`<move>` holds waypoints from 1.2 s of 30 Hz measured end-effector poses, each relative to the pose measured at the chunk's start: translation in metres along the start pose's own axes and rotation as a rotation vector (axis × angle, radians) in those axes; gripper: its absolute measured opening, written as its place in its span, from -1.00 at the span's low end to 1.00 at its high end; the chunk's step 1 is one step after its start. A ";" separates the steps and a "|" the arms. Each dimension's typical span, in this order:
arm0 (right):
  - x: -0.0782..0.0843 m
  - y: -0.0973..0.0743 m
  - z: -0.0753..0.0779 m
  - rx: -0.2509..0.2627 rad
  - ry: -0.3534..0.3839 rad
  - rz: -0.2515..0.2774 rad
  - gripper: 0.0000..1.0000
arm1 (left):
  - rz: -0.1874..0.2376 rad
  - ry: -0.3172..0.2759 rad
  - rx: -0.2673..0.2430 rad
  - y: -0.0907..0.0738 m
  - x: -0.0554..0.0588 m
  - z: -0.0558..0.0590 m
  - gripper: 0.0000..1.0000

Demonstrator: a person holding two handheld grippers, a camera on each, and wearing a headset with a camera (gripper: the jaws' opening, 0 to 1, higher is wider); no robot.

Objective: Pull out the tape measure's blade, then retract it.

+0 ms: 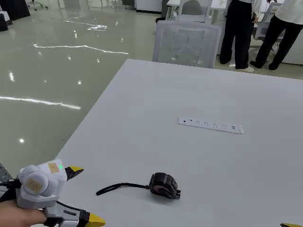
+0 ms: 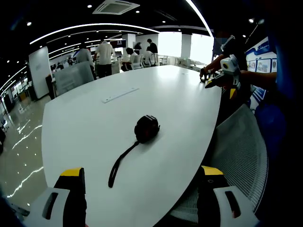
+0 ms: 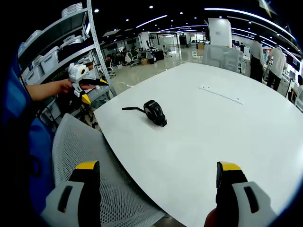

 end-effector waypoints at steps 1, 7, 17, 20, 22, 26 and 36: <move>0.000 0.001 0.000 -0.001 -0.003 -0.002 0.99 | 0.000 0.000 0.000 0.001 -0.001 0.000 0.91; -0.002 0.006 0.005 -0.009 -0.024 -0.018 0.96 | -0.003 0.003 0.003 0.008 -0.006 0.002 0.90; -0.008 0.018 0.013 -0.029 -0.045 -0.026 0.93 | -0.003 0.008 0.010 0.019 -0.018 0.006 0.90; -0.009 0.021 0.015 -0.036 -0.054 -0.031 0.92 | -0.005 0.010 0.010 0.021 -0.020 0.007 0.89; -0.010 0.024 0.016 -0.038 -0.059 -0.033 0.92 | -0.007 0.010 0.011 0.023 -0.021 0.008 0.89; -0.012 0.026 0.018 -0.050 -0.071 -0.036 0.90 | -0.008 0.013 0.007 0.026 -0.023 0.009 0.86; -0.014 0.037 0.026 -0.060 -0.118 -0.065 0.85 | -0.013 0.030 0.018 0.040 -0.032 0.013 0.84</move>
Point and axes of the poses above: the centre of the closed fingertips' face, and the gripper's own axes: y roughly forward along the fingers, z roughly to its right, x roughly out of its underside, the point moved 6 cm from there along -y, roughly backward along the fingers, and after that the axes turned 15 degrees about -z, right-handed, at the moved point
